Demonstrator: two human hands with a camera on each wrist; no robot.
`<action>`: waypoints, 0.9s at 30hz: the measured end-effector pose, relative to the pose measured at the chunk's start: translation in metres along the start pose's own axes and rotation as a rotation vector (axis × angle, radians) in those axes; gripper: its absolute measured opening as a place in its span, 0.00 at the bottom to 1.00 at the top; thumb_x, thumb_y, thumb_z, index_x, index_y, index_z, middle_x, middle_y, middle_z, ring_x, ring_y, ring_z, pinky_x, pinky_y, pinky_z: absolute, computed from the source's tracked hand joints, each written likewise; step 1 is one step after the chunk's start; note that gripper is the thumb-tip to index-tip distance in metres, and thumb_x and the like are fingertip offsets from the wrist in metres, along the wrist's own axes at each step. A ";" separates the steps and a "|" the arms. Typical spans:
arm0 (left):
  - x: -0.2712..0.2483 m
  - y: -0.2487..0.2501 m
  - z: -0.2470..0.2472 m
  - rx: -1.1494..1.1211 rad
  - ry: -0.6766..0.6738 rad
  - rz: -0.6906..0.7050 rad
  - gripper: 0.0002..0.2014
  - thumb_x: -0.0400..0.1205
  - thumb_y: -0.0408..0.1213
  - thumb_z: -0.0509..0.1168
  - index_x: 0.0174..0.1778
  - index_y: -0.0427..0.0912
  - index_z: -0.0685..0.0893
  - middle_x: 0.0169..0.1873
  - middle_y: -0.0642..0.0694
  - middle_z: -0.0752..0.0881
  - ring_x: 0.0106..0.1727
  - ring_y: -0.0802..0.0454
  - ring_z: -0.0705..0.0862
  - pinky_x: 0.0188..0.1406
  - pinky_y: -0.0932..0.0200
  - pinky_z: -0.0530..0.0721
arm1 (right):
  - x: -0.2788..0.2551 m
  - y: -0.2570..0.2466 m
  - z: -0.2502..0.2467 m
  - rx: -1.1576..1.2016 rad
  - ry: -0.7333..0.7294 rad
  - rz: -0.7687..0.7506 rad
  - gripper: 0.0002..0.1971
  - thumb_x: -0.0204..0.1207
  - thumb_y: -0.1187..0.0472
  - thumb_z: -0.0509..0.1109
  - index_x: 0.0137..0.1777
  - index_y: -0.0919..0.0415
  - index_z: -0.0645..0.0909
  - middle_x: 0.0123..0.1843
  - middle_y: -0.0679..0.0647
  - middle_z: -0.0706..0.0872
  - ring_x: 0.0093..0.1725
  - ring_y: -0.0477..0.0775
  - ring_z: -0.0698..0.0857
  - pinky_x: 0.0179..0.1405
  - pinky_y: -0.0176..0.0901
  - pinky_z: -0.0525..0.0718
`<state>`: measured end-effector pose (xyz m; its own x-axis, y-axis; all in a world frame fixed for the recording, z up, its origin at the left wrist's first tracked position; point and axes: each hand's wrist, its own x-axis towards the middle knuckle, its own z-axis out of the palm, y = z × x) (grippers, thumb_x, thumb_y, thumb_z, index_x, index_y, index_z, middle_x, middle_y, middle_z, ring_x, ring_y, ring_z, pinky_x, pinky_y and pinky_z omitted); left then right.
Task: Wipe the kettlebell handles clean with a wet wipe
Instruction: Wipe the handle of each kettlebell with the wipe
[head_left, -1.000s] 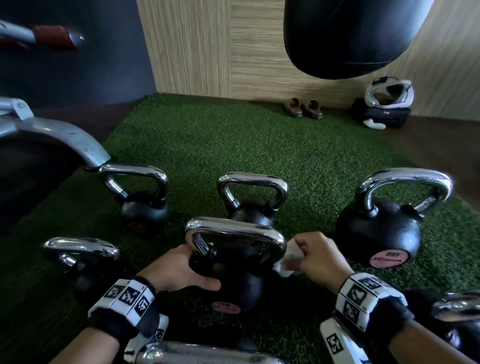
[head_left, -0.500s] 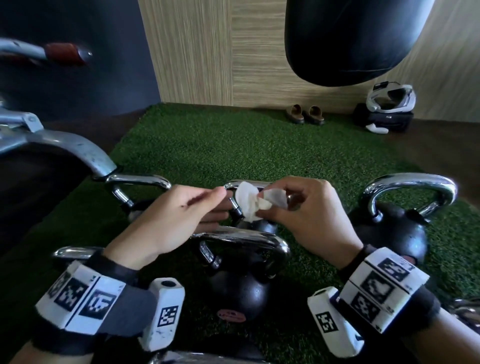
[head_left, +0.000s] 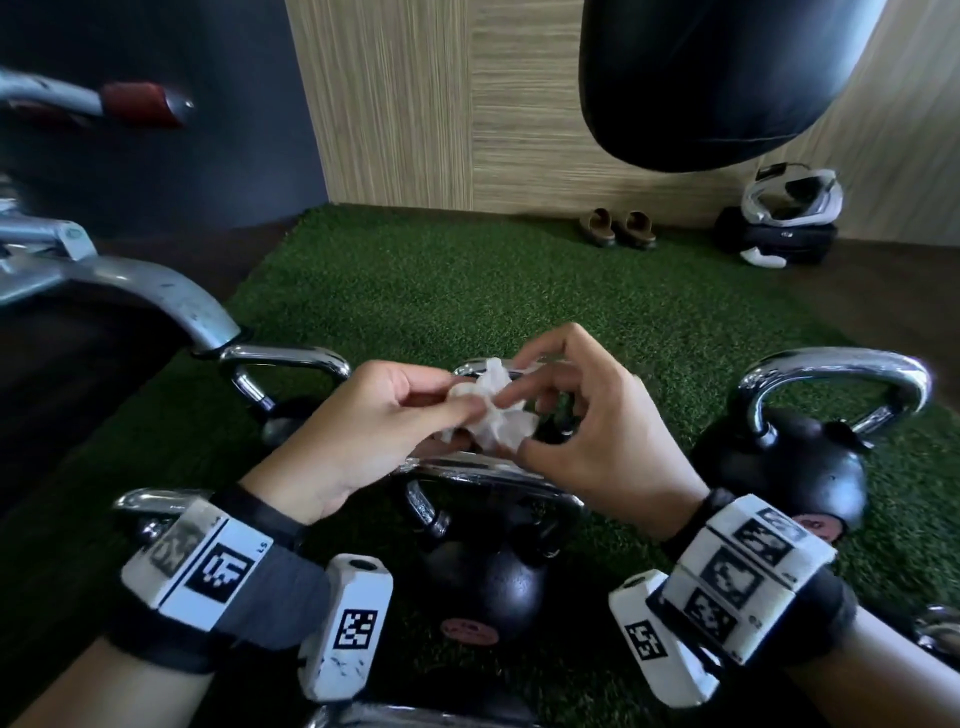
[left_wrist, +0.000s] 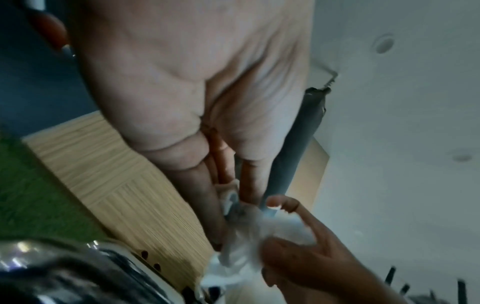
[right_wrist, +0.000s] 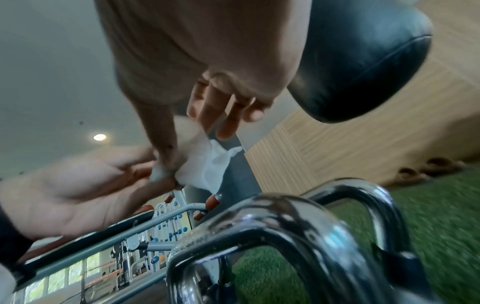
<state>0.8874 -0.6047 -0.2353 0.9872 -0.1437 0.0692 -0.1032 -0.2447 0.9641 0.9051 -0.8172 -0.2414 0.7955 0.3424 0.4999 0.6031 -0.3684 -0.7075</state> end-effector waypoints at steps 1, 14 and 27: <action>-0.001 -0.004 -0.004 0.105 0.054 0.057 0.08 0.81 0.42 0.75 0.54 0.48 0.95 0.45 0.50 0.95 0.49 0.52 0.92 0.65 0.39 0.88 | -0.002 0.009 -0.004 0.031 -0.016 0.039 0.21 0.66 0.68 0.80 0.54 0.50 0.78 0.48 0.41 0.93 0.41 0.42 0.85 0.39 0.27 0.76; -0.014 -0.046 0.021 0.728 0.066 0.492 0.11 0.87 0.43 0.71 0.64 0.48 0.93 0.61 0.63 0.91 0.60 0.70 0.89 0.58 0.58 0.91 | -0.089 0.126 0.046 0.009 -0.318 0.696 0.27 0.53 0.46 0.86 0.55 0.44 0.87 0.49 0.44 0.94 0.53 0.44 0.91 0.60 0.49 0.88; -0.025 -0.084 0.000 0.587 0.379 0.496 0.15 0.80 0.37 0.75 0.63 0.41 0.91 0.56 0.65 0.90 0.58 0.75 0.88 0.65 0.72 0.83 | -0.104 0.117 0.064 0.025 -0.038 0.637 0.16 0.64 0.44 0.87 0.49 0.42 0.87 0.48 0.40 0.91 0.49 0.29 0.85 0.43 0.22 0.79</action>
<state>0.8710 -0.5802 -0.3183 0.7746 -0.0603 0.6296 -0.4764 -0.7103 0.5182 0.8893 -0.8406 -0.4079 0.9948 0.0931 -0.0403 0.0105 -0.4892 -0.8721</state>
